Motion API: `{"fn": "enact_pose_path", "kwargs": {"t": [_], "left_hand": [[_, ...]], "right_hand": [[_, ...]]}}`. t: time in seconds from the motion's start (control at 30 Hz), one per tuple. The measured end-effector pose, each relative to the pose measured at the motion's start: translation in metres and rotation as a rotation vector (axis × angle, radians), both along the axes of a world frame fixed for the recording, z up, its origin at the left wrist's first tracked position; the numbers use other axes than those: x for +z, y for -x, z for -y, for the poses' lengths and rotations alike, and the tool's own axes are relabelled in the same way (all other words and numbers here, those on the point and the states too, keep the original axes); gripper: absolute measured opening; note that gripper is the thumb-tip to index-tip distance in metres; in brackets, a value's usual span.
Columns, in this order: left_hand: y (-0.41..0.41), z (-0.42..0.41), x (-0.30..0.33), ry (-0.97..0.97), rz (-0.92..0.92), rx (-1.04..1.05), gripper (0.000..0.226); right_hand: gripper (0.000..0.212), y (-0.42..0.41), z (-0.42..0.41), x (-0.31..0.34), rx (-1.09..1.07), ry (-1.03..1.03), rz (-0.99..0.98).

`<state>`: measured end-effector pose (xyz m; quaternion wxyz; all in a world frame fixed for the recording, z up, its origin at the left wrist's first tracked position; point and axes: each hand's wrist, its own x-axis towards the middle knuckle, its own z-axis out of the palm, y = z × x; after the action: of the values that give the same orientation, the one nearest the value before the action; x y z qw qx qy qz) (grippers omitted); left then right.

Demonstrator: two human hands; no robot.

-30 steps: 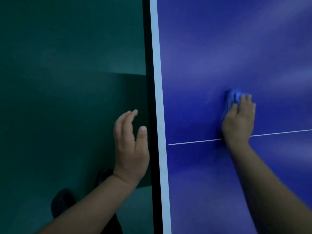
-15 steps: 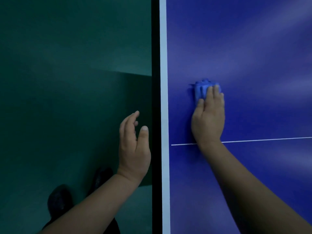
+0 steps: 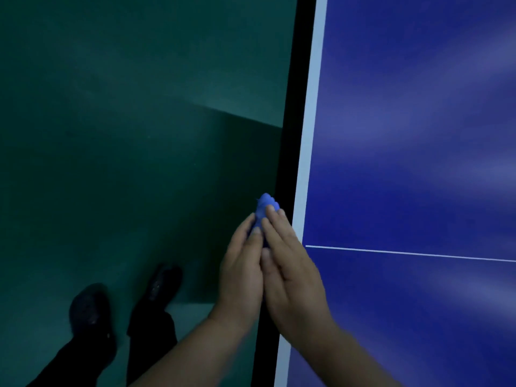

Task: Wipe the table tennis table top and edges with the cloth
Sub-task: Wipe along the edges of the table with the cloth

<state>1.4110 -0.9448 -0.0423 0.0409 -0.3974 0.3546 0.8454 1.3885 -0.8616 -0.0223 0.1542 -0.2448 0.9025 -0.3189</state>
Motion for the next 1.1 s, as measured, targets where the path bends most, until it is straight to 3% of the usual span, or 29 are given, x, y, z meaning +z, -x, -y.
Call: {"fn": "enact_pose_path", "kwargs": {"t": [0.07,0.2,0.33,0.5,0.63,0.77,0.93,1.1], "left_hand": [[0.003,-0.004,-0.005,-0.003,0.038,-0.055,0.047],[0.024,-0.017,-0.011,0.167,0.064,-0.183,0.064],[0.061,-0.007,-0.022,0.276,0.019,-0.166,0.072],[0.014,-0.035,-0.025,0.409,-0.126,-0.136,0.058],[-0.038,-0.06,-0.02,0.436,-0.139,-0.195,0.066],[0.037,-0.032,-0.02,0.449,-0.093,-0.166,0.064],[0.145,0.014,-0.038,0.427,-0.142,-0.122,0.079],[0.056,-0.014,-0.044,0.447,-0.215,-0.195,0.064]], "right_hand": [[0.046,0.02,-0.007,0.011,0.004,0.079,0.011],[0.046,0.105,-0.018,-0.001,0.027,-0.159,-0.269],[0.058,0.146,-0.021,-0.027,-0.053,-0.332,-0.29],[0.06,0.142,-0.02,-0.027,-0.1,-0.382,-0.325],[0.058,0.142,-0.019,-0.025,-0.131,-0.381,-0.33],[0.058,0.144,-0.02,-0.025,-0.122,-0.383,-0.343],[0.058,0.145,-0.02,-0.026,-0.118,-0.37,-0.354],[0.058,0.146,-0.021,-0.026,-0.118,-0.368,-0.354]]}}
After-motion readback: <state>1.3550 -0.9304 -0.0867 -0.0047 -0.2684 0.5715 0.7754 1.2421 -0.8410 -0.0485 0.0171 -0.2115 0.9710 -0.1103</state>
